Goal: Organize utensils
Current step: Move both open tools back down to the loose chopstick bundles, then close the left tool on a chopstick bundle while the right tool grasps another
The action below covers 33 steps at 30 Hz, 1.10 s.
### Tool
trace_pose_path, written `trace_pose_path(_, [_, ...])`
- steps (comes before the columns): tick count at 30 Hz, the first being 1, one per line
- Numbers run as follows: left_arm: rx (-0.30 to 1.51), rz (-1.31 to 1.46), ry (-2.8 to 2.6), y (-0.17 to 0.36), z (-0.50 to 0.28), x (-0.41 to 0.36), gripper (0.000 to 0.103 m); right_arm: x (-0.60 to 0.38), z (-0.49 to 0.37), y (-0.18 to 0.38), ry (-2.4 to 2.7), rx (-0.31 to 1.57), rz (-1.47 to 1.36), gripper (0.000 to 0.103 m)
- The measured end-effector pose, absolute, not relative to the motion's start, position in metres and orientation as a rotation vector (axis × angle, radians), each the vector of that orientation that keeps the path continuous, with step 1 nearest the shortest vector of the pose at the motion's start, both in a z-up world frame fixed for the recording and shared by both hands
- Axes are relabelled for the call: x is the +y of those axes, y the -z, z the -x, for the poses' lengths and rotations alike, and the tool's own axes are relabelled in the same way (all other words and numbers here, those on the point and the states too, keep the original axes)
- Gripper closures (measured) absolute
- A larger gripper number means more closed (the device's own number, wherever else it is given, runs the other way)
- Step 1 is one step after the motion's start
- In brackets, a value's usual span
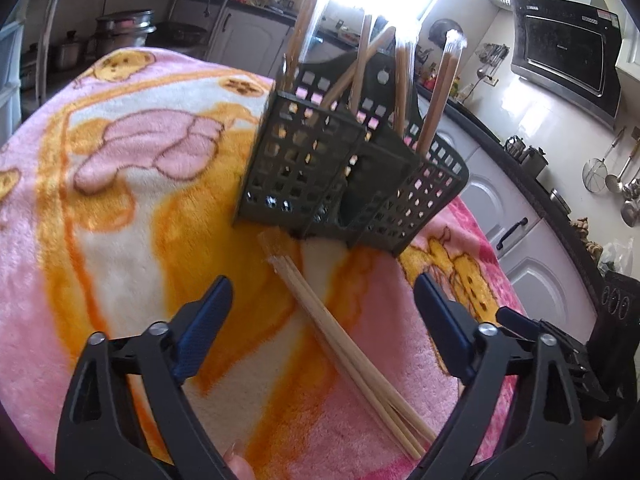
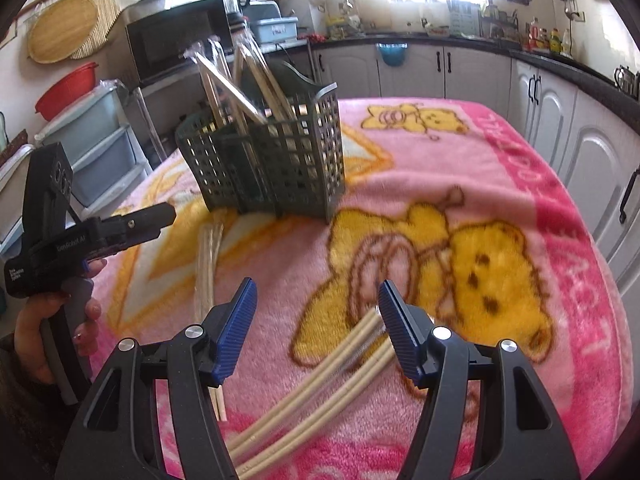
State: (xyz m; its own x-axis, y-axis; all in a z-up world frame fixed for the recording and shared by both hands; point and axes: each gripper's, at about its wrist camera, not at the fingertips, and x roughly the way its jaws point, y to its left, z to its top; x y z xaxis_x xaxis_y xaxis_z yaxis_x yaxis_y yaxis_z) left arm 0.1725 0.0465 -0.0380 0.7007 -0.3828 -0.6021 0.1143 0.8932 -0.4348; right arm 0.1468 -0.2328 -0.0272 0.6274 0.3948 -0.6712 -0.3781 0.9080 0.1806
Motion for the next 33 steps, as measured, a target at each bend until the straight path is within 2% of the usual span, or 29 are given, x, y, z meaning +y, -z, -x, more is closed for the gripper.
trace_pose_path(7, [0.813,0.42,0.317,0.055,-0.179,0.038,0.047,-0.236,-0.156,0.044,-0.417,0.853,-0.039,0.043])
trace_pose_path(17, [0.879,0.459,0.291,0.067,-0.202,0.042,0.06,-0.239,-0.174,0.06,-0.407,0.933,-0.086,0.047])
trace_pose_path(24, [0.909,0.476,0.255,0.071,-0.218,0.05,0.077,-0.236,-0.182,0.065,-0.403,0.96,-0.104,0.05])
trace_pose_path(27, [0.914,0.475,0.247,0.073,-0.219,0.052,0.084,-0.235,-0.186,0.066,-0.396,0.96,-0.11,0.054])
trace_pose_path(33, [0.907,0.498,0.257,0.075,-0.217,0.058,0.089,-0.233,-0.194,0.067,-0.383,0.963,-0.109,0.064])
